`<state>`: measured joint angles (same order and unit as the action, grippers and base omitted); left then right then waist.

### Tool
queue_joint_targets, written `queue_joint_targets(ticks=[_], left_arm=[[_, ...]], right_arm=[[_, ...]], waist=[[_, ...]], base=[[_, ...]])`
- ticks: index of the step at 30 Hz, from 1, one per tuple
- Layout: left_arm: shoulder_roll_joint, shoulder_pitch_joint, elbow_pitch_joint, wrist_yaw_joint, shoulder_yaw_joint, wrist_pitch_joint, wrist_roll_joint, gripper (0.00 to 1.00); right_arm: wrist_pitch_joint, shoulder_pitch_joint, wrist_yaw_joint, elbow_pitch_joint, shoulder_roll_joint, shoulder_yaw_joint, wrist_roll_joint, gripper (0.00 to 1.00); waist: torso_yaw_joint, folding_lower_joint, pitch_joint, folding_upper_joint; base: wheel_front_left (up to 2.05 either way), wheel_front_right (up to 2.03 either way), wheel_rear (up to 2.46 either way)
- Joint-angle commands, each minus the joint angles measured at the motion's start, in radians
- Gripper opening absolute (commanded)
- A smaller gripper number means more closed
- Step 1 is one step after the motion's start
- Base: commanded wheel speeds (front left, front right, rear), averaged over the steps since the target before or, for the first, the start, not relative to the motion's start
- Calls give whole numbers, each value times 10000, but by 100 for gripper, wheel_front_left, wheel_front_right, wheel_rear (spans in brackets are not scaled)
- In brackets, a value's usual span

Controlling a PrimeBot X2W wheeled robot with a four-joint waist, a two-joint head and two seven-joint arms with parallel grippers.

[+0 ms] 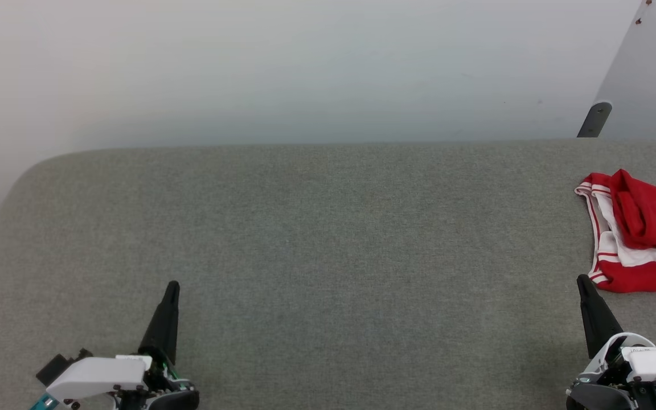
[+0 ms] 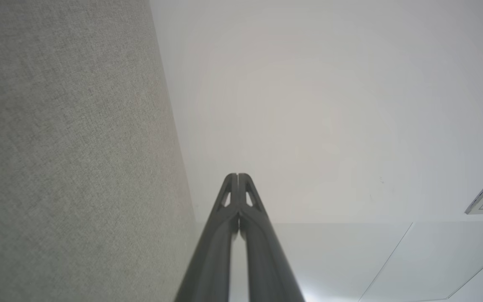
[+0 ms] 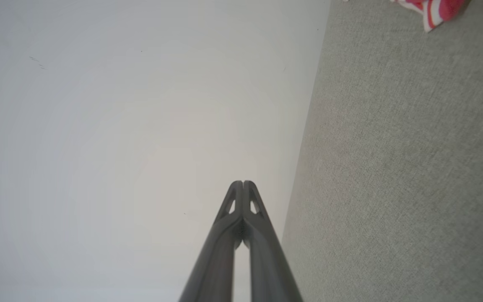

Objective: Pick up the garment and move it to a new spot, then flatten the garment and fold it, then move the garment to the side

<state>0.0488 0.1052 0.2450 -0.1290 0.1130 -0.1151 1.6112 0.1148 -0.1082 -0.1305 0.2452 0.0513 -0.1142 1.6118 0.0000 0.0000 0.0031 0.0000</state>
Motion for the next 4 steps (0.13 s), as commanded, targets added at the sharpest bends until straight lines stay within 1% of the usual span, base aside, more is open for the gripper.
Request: queue_joint_targets(ticks=[1,4], left_arm=[[1,89,8,-32,18,-13,34,0],[1,89,8,-32,21,-13,34,0]], right_arm=[[21,-28,-4,2,-35,2,24,0],[21,-28,-4,2,-35,2,24,0]], waist=[[0,0,0,0],[0,0,0,0]], base=[[0,0,0],[0,0,0]])
